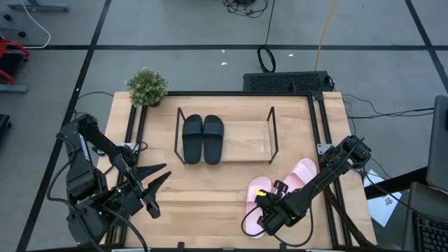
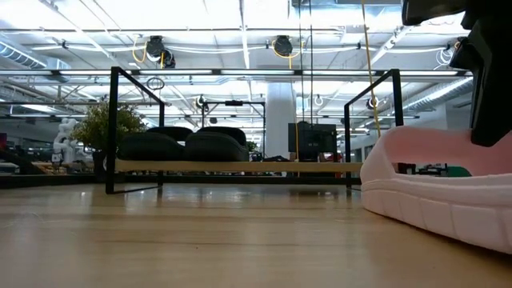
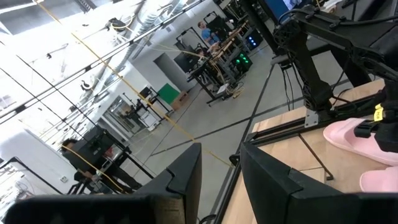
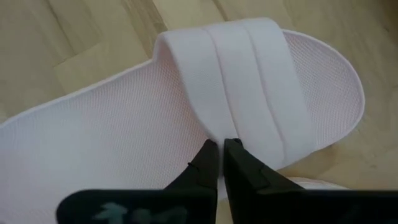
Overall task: Pick and place slides into the shelf
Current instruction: Put the left pink slipper on the shelf
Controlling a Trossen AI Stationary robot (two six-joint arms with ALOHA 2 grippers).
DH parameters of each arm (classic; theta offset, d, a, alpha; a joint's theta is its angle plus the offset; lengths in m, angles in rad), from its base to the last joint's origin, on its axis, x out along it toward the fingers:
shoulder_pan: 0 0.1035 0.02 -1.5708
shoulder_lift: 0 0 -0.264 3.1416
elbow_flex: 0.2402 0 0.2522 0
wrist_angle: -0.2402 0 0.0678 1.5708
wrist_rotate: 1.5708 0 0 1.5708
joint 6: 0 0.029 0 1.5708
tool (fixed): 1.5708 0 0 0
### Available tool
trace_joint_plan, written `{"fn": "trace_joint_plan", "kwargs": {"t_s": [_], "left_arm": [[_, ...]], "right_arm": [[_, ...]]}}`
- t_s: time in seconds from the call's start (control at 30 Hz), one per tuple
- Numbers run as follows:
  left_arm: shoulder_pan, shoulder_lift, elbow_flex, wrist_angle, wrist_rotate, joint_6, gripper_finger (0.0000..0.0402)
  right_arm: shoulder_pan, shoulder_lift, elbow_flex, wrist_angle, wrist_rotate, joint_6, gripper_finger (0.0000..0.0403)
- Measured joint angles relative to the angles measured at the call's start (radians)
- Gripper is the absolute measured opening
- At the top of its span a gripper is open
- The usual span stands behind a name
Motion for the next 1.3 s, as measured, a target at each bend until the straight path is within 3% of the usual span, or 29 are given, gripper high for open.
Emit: {"fn": "trace_joint_plan", "kwargs": {"t_s": [0.37, 0.67, 1.07, 1.3], "left_arm": [[0.0, 0.0, 0.0, 0.0, 0.0, 0.001, 0.0118], [0.0, 0.0, 0.0, 0.0, 0.0, 0.001, 0.0118], [0.028, 0.0, 0.0, 0.0, 0.0, 0.002, 0.0118], [0.068, 0.0, 0.0, 0.0, 0.0, 0.002, 0.0118]], "right_arm": [[-0.003, -0.102, 0.014, -0.008, 0.031, -0.022, 0.0001], [-0.022, -0.13, 0.128, -0.034, 0.033, -0.139, 0.0], [-0.079, -0.131, 0.398, -0.16, 0.243, -0.39, 0.0], [-0.212, -0.132, 0.485, -0.275, 0.37, -0.57, 0.0]]}}
